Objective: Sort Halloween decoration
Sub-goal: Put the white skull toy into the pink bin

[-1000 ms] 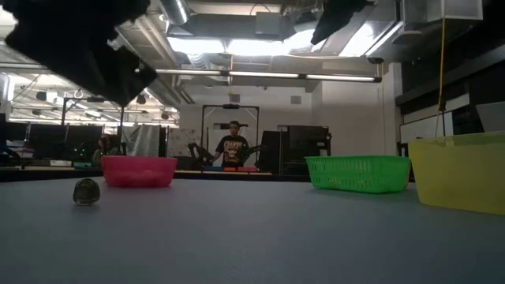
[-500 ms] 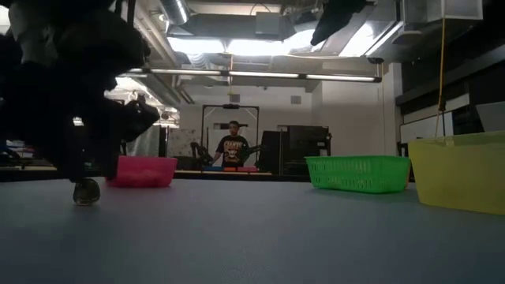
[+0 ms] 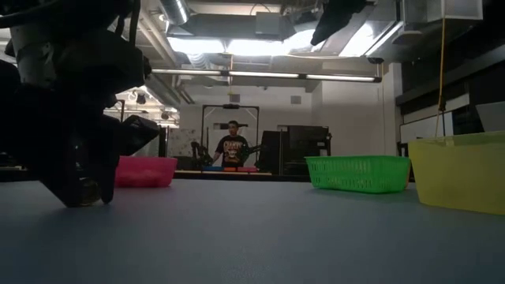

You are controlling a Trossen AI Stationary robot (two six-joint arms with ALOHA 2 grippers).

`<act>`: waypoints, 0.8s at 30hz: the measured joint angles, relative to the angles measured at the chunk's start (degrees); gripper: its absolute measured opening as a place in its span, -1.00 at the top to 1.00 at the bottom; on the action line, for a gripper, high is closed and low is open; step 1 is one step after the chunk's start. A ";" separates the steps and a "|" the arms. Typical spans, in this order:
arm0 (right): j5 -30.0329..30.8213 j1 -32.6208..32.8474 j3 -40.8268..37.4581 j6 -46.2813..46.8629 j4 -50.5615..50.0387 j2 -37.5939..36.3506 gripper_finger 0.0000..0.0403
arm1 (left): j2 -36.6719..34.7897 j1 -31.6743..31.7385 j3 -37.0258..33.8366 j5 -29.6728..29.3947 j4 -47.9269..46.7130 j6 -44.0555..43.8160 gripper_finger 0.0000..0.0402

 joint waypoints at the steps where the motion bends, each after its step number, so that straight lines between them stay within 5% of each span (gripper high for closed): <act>1: 0.02 0.00 0.00 0.00 0.00 0.00 0.01 | 0.00 0.00 0.00 0.00 -0.03 0.00 0.36; 13: 0.00 0.00 0.00 -0.02 -1.30 0.00 0.01 | 0.07 -0.02 0.00 -0.80 -0.38 -0.07 0.68; 24: -4.48 0.02 -0.01 -0.04 -2.39 -0.30 0.01 | 0.09 -0.02 -0.05 -1.14 0.58 -0.64 0.71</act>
